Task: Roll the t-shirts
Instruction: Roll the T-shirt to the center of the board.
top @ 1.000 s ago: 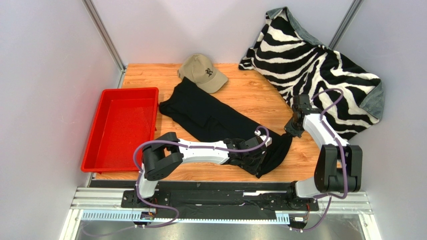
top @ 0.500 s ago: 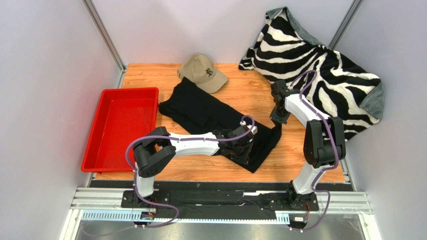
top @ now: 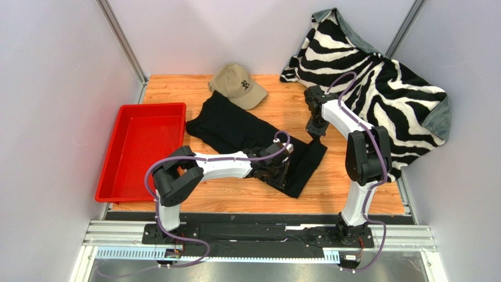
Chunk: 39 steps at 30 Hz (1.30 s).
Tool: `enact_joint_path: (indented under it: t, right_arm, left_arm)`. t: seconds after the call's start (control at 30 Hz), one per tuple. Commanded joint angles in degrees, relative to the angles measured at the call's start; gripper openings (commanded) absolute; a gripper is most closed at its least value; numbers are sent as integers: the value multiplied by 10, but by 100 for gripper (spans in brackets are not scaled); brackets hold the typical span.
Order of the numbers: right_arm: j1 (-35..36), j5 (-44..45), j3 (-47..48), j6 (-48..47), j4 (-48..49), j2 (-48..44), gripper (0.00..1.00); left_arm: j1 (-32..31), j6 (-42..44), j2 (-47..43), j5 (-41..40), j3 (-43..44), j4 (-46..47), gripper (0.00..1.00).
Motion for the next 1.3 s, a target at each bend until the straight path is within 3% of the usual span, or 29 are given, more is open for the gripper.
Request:
enact_joint_path:
  t: [0.0,0.1,0.13,0.17,0.23,0.3,0.4,0.53,0.63,1.0,1.27]
  right_arm:
    - [9,26,50,0,6,17,12]
    - [15,19,57,-19,15,16,27]
    - [20,15,56,-25,20,12,37]
    - [20,6,51,-32,36,-2,41]
    - [21,0,28,-48,54,-26,52]
    - [20,11,11,-54,66,-65,56]
    - [5,13,-44,-46,73,-117,55]
    - [-24,2,-138,-38,114,-190,50]
    - [-26,-31,-191,-50,160,-219,47]
    - [27,-22,-163,-44,152,-159,41]
    - [46,1,-137,-29,125,-112,41]
  left_arm:
    - [11,-3,-33,25,-11,-14,0]
    - [21,5,-30,30,-7,-18,0]
    - [22,7,-29,31,-6,-19,3]
    - [23,8,-31,31,-8,-20,17]
    - [29,10,-38,29,-13,-18,24]
    - [32,20,-62,13,-26,-14,37]
    - [35,41,-97,-13,-39,-22,47]
    - [35,68,-120,-7,-31,-33,46]
    - [31,75,-105,10,-6,-48,39]
    - [17,86,-22,15,42,-67,33]
    - [17,96,-2,-6,55,-78,39]
